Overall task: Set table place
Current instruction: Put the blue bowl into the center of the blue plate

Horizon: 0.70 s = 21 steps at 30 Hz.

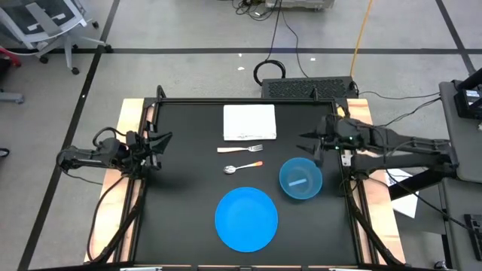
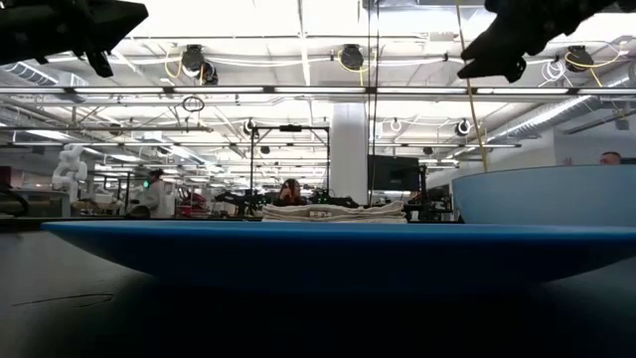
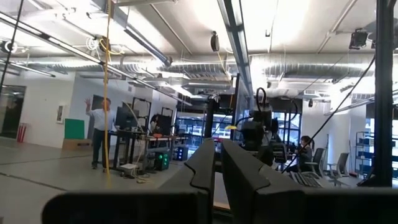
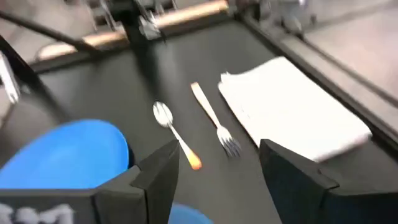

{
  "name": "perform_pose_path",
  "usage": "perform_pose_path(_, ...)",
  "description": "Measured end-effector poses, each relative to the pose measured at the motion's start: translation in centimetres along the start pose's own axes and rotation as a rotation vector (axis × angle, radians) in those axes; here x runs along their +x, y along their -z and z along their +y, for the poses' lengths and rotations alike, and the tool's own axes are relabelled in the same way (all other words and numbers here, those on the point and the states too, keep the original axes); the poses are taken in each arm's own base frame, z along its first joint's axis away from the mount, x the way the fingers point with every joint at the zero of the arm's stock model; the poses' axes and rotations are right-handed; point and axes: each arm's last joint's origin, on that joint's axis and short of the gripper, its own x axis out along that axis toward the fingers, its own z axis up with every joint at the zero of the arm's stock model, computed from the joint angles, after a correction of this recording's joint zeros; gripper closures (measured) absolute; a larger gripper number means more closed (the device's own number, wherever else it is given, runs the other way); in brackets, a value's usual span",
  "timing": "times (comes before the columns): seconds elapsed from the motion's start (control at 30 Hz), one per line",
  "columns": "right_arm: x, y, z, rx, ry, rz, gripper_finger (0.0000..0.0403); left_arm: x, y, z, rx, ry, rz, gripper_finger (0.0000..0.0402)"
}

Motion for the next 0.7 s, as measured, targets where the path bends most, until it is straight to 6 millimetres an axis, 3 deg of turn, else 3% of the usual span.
perform_pose_path(0.17,1.2,-0.4,0.1,0.032,0.094,0.217,0.0186,0.0,0.0,0.0,0.004,0.0,0.0,0.0371)
perform_pose_path(0.4,3.0,0.9,-0.1,0.066,0.172,0.446,0.0185,0.0,0.0,0.0,0.007,0.0,0.0,0.0371)
perform_pose_path(0.7,2.8,2.2,-0.4,0.134,0.244,0.602,0.0185,0.0,0.5,0.0,0.011,0.005,0.051,0.0371)
